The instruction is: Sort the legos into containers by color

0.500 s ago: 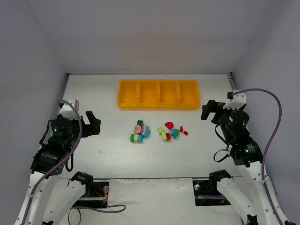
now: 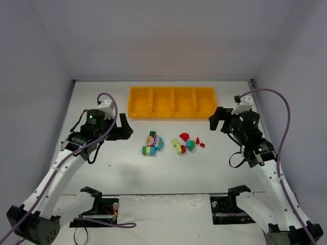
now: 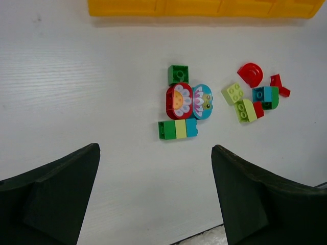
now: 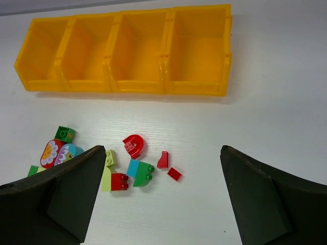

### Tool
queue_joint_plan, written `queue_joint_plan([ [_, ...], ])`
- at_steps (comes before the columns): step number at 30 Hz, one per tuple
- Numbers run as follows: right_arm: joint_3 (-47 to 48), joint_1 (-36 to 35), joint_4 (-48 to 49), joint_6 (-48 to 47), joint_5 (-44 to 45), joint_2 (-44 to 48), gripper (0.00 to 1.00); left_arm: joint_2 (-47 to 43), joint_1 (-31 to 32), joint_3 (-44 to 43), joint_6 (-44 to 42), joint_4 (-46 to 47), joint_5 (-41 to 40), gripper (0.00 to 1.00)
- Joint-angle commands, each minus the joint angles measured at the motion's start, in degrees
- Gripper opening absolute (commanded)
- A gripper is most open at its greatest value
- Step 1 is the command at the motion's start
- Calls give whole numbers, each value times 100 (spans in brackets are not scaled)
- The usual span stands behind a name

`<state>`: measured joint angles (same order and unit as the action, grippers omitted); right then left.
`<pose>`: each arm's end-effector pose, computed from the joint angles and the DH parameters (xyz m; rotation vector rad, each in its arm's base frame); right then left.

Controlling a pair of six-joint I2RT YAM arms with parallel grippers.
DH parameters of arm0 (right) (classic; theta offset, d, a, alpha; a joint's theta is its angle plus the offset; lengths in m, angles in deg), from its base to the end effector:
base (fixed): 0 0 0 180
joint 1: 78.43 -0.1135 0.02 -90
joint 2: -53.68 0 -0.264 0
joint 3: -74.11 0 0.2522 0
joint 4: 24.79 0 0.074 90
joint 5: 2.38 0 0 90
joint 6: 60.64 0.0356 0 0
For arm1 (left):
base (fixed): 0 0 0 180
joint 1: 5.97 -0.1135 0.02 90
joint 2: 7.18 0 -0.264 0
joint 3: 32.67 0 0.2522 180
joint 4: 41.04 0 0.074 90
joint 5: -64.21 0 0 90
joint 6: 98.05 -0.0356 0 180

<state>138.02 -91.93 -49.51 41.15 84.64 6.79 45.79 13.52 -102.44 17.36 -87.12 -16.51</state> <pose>0.1836 0.0460 0.3654 -0.0647 1.7178 0.3724 0.1844 -0.0714 0.3438 -0.0089 2.1395 -0.6384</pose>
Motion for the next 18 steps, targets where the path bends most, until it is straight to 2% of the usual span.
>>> queue_joint_plan([
  [1, -14, -21, 349, 227, -255, -118, 90, 520, 388, -243, 254, 621, 40, 84],
  [3, -58, -21, 349, 271, -264, -188, 89, 986, 591, -418, 350, 647, -22, 83],
  [4, -128, -21, 349, 393, -273, -215, 89, 1762, 818, -655, 481, 708, -153, 83],
  [5, -146, -21, 358, 429, -282, -232, 89, 2083, 855, -787, 517, 709, -198, 83],
  [11, -164, -30, 367, 499, -291, -311, 89, 3157, 1215, -1271, 570, 700, -383, 70],
  [13, -181, -30, 367, 535, -299, -320, 89, 3577, 1294, -1430, 579, 639, -304, 59],
  [14, -181, -30, 367, 543, -308, -312, 89, 3702, 1321, -1570, 597, 604, -313, 56],
  [18, -225, -30, 367, 587, -308, -277, 89, 4089, 1339, -1729, 781, 568, -505, 55],
])
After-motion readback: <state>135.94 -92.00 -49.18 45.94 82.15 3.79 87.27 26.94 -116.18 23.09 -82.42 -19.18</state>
